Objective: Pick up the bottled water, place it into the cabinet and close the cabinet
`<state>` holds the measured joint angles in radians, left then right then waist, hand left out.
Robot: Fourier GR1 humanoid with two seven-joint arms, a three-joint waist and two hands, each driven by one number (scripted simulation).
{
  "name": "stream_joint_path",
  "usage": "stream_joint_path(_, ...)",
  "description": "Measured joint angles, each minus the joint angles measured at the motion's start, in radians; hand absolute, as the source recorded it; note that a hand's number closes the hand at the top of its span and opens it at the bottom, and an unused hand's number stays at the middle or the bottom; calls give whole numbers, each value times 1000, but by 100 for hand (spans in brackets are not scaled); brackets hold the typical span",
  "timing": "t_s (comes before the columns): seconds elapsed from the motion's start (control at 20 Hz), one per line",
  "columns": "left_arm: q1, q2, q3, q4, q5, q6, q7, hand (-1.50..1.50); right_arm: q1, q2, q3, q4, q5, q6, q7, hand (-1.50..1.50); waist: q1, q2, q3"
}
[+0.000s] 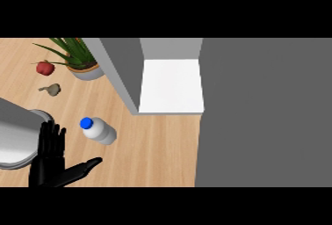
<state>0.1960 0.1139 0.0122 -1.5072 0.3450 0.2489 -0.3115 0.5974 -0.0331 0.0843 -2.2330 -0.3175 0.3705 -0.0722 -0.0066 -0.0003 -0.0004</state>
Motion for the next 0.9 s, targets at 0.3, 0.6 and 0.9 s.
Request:
stream_joint_path(0.3,-59,-20,55,168,38,-59,-55,-150,52,5,6,-10,-1,30,-30,-150,-1,0,0)
stream_joint_path(0.6,-171,-14,121,384,85,-151,-112,-150,33,12,36,5,31,8,-29,-150,-1,0,0)
stream_joint_path(0.9,-249,-7,167,599,97,-249,-221,-150,45,9,27,-13,20,12,-24,-150,-3,0,0)
